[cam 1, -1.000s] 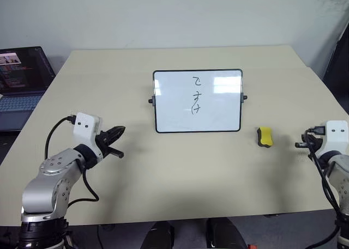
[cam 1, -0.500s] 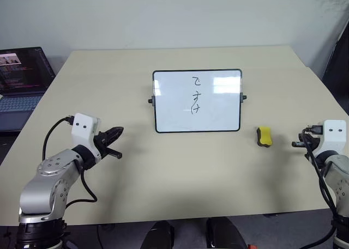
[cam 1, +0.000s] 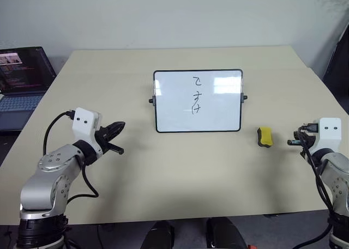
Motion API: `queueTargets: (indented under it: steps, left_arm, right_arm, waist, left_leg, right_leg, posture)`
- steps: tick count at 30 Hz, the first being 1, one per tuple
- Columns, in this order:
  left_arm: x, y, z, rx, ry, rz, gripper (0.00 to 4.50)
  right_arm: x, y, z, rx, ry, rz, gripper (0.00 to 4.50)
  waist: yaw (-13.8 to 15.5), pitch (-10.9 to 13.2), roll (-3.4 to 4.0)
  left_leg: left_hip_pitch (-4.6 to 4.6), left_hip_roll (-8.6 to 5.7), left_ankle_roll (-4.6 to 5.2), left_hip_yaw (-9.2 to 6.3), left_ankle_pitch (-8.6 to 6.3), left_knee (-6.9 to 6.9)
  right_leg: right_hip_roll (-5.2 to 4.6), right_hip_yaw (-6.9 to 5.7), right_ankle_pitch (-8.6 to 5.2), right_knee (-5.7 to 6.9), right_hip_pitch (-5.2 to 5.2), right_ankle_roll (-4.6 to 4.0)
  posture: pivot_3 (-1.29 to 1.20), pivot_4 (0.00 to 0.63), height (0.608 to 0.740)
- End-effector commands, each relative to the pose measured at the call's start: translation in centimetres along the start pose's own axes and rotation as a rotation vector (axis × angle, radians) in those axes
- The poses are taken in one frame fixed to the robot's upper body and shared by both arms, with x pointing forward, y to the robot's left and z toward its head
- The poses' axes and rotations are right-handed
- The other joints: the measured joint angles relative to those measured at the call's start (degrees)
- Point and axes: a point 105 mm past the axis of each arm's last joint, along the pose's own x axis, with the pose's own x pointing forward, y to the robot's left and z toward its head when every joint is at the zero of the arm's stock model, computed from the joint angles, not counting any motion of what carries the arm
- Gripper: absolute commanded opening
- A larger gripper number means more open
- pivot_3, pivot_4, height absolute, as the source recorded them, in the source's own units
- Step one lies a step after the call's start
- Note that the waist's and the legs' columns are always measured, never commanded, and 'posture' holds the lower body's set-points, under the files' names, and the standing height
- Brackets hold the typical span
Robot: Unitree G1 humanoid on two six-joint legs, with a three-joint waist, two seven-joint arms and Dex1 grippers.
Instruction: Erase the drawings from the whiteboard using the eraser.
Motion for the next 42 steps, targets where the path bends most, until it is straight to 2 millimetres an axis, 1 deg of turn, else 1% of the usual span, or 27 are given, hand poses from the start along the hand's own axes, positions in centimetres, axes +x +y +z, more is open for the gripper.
queueTargets:
  steps: [1,5,6,7,9,12,15,16,17,18,22,26,28,30,32,36,39,42]
  left_arm:
    - [0.2,0.3,1.1,0.03,-0.038,-0.012,0.04]
    - [0.7,0.2,1.4,0.034,-0.045,-0.045,0.04]
    - [0.8,0.1,1.5,0.037,-0.046,-0.055,0.0]
    - [0.9,0.1,1.6,0.043,-0.047,-0.062,0.0]
    - [1.1,0.2,1.8,0.056,-0.05,-0.069,0.0]
    - [1.2,0.1,2.2,0.038,-0.061,-0.103,0.0]
    - [1.2,-1.1,2.7,0.005,-0.061,-0.204,0.0]
    - [1.2,-1.4,2.8,-0.001,-0.057,-0.235,0.0]
    - [1.1,-1.7,2.9,-0.007,-0.053,-0.262,0.0]
    - [1.0,-1.9,3.1,-0.017,-0.052,-0.291,0.0]
    - [0.4,-3.0,3.6,-0.042,-0.045,-0.407,0.0]
    - [-0.1,-3.7,3.8,-0.048,-0.026,-0.494,0.0]
    - [-0.4,-4.3,4.4,-0.059,-0.043,-0.563,0.0]
    - [-0.4,-4.7,4.7,-0.056,-0.048,-0.603,0.0]
    - [0.0,-4.8,4.9,-0.047,-0.055,-0.61,0.0]
    - [0.2,-5.5,4.7,-0.037,-0.035,-0.671,0.0]
    - [0.1,-5.7,5.1,-0.058,-0.043,-0.722,0.62]
    - [0.3,-5.6,4.9,-0.037,-0.021,-0.74,1.69]
  right_arm:
    - [-0.5,0.1,2.6,-0.025,-0.074,-0.005,0.05]
    - [-0.6,0.7,3.3,0.021,-0.067,0.014,0.05]
    - [-0.8,0.8,3.5,0.03,-0.065,0.023,0.42]
    - [-0.8,1.1,3.8,0.036,-0.063,0.033,0.67]
    - [-1.0,1.4,4.0,0.051,-0.042,0.045,1.33]
    - [-1.1,2.1,4.4,0.079,-0.017,0.072,2.46]
    - [-1.0,3.0,4.6,0.108,0.032,0.103,3.53]
    - [-0.9,3.2,4.7,0.118,0.041,0.107,3.94]
    - [-0.8,3.3,4.7,0.124,0.05,0.105,4.28]
    - [-0.8,3.4,4.7,0.126,0.061,0.103,4.46]
    - [-0.6,4.2,4.3,0.198,0.098,0.136,4.46]
    - [-0.7,4.4,3.1,0.198,0.155,0.134,4.46]
    - [-0.6,4.5,2.7,0.205,0.193,0.126,4.46]
    - [-0.5,4.7,2.6,0.214,0.214,0.124,4.46]
    - [-0.3,4.8,2.7,0.203,0.218,0.121,4.46]
    - [-0.1,4.7,2.7,0.195,0.222,0.113,4.46]
    - [0.0,4.6,2.7,0.19,0.225,0.108,4.5]
    - [0.0,4.6,2.7,0.187,0.225,0.107,4.5]
  waist:
    - [0.0,0.0,0.0]
    - [0.0,0.0,0.0]
    - [0.0,0.0,0.0]
    - [0.0,0.0,0.0]
    - [0.0,0.0,0.0]
    - [0.0,0.0,0.0]
    - [0.0,0.0,0.0]
    - [-0.1,0.0,0.0]
    - [-0.1,0.0,0.0]
    - [-0.1,0.0,0.0]
    - [-0.1,0.0,0.0]
    - [-0.1,0.0,0.0]
    - [-0.1,0.0,0.0]
    - [-0.1,0.0,0.0]
    - [-0.1,0.0,0.0]
    - [-0.2,0.0,0.0]
    - [-0.2,0.0,0.0]
    - [-0.2,0.0,0.01]
  left_leg:
    - [0.0,0.01,0.0,0.0,0.0,0.0]
    - [0.01,0.01,0.0,-0.02,0.0,0.0]
    - [0.01,0.0,0.0,-0.02,0.0,0.0]
    - [0.0,0.0,0.0,-0.03,0.0,0.0]
    - [-0.02,-0.01,0.0,-0.03,0.0,0.0]
    - [-0.02,0.0,0.0,-0.03,0.0,0.0]
    - [-0.03,0.0,0.0,-0.04,0.0,0.0]
    - [-0.02,0.0,0.0,-0.04,0.0,0.0]
    - [-0.02,0.0,0.0,-0.04,0.0,0.0]
    - [-0.02,0.0,0.01,-0.04,0.0,-0.01]
    - [-0.03,-0.01,0.01,-0.04,0.0,-0.01]
    - [-0.05,-0.01,0.01,-0.04,0.0,-0.02]
    - [-0.04,-0.01,0.01,-0.03,0.0,-0.02]
    - [-0.04,-0.01,0.01,-0.04,0.0,-0.02]
    - [-0.04,-0.01,0.02,-0.04,0.0,-0.02]
    - [-0.04,-0.01,0.02,-0.02,0.0,-0.02]
    - [-0.05,-0.01,0.02,-0.01,0.0,-0.03]
    - [-0.06,-0.01,0.02,-0.02,0.0,-0.03]
  right_leg:
    - [0.0,0.0,0.0,0.0,0.0,0.0]
    - [0.01,-0.02,0.0,0.02,0.0,-0.01]
    - [0.01,-0.02,0.0,0.02,0.0,-0.01]
    - [0.01,-0.03,0.0,0.02,0.0,-0.01]
    - [0.01,-0.03,0.0,0.0,0.0,-0.01]
    - [0.0,-0.02,0.0,-0.01,-0.01,-0.01]
    - [0.0,-0.03,0.0,-0.01,-0.02,-0.01]
    - [0.0,-0.03,0.0,0.0,-0.02,-0.01]
    - [0.0,-0.03,0.0,-0.01,-0.02,-0.01]
    - [0.0,-0.03,0.0,0.0,-0.02,-0.01]
    - [0.01,-0.04,0.0,-0.02,-0.03,-0.01]
    - [0.01,-0.04,0.0,-0.02,-0.06,-0.01]
    - [0.01,-0.03,0.0,-0.03,-0.06,-0.01]
    - [0.01,-0.04,0.0,-0.01,-0.06,-0.01]
    - [0.01,-0.04,0.0,0.0,-0.06,-0.01]
    - [0.02,-0.03,0.0,-0.01,-0.06,-0.01]
    - [0.02,-0.03,0.0,-0.02,-0.09,-0.01]
    - [0.03,-0.03,0.0,-0.02,-0.09,-0.01]
  posture:
    - [0.0,0.15,0.74]
    - [0.0,0.15,0.74]
    - [0.0,0.15,0.74]
    - [0.0,0.15,0.74]
    - [0.0,0.15,0.74]
    - [0.0,0.15,0.74]
    - [0.0,0.15,0.74]
    - [0.0,0.15,0.74]
    - [0.0,0.15,0.74]
    - [0.0,0.15,0.74]
    - [0.0,0.15,0.74]
    - [0.0,0.15,0.74]
    - [0.0,0.15,0.74]
    - [0.0,0.15,0.74]
    - [0.0,0.15,0.74]
    - [0.0,0.15,0.74]
    - [0.0,0.15,0.74]
    - [0.0,0.15,0.74]
